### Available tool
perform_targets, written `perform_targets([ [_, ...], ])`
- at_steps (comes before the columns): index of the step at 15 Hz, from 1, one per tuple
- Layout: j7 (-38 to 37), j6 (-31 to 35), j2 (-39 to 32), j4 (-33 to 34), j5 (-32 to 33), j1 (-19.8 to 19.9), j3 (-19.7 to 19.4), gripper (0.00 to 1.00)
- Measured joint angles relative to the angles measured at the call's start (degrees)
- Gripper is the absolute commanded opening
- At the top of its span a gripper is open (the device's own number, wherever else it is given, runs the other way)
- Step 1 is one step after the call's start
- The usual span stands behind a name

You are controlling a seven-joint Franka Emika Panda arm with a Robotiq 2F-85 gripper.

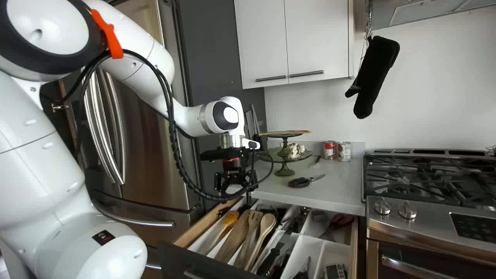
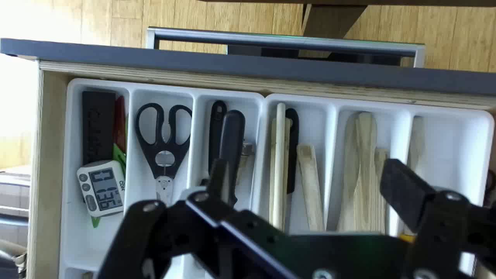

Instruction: Put the scissors inside the drawer

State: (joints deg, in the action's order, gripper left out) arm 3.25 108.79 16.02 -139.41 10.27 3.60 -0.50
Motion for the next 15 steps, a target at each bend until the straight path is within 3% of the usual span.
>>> perform_targets([
  [15,-0.4,1.0,-0.1,0.1,0.0,0.0,-0.1,1.00],
])
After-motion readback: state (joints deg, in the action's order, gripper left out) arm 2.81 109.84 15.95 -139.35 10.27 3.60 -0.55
